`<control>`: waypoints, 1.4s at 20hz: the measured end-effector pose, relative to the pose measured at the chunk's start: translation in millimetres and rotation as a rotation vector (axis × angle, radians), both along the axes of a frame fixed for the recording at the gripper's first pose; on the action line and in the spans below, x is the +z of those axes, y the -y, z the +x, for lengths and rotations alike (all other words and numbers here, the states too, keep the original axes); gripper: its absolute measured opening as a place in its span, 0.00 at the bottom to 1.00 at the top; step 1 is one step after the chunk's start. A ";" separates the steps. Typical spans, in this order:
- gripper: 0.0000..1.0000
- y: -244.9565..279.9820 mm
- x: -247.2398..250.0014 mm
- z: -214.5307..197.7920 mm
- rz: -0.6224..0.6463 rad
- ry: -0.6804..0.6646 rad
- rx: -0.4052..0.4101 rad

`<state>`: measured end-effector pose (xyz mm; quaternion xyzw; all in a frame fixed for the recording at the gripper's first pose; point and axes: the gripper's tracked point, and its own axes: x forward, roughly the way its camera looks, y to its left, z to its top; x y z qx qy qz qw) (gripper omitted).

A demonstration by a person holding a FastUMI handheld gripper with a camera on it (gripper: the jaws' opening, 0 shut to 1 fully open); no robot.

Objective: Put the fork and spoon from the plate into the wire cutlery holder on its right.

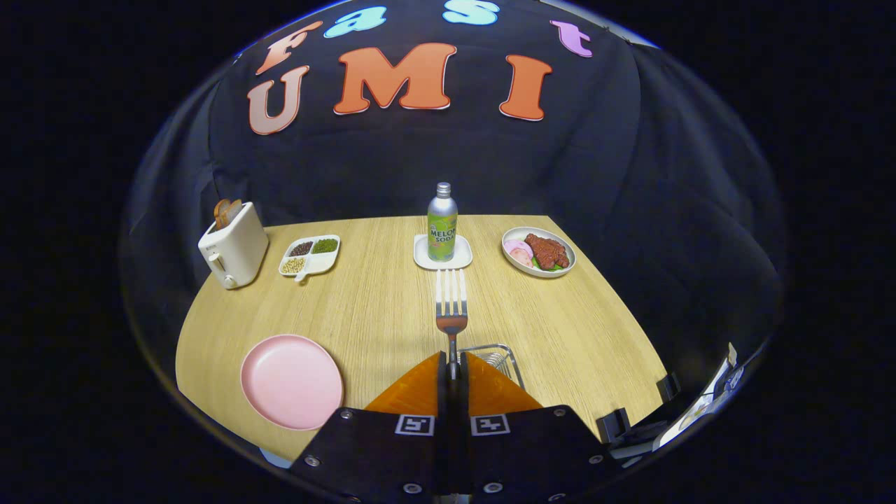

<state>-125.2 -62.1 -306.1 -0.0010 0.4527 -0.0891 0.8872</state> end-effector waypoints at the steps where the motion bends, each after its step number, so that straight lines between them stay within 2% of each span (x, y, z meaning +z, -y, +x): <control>1: 0.05 5.2 -1.6 -2.3 -0.006 -0.014 0.009; 11: 0.05 26.9 -34.5 -38.4 -0.021 -0.228 0.116; 16: 0.05 31.2 -49.2 -48.6 -0.021 -0.293 0.139; 24: 0.07 30.1 -51.7 -31.9 -0.020 -0.268 0.177; 28: 0.08 28.0 -24.0 -0.3 -0.017 -0.122 0.190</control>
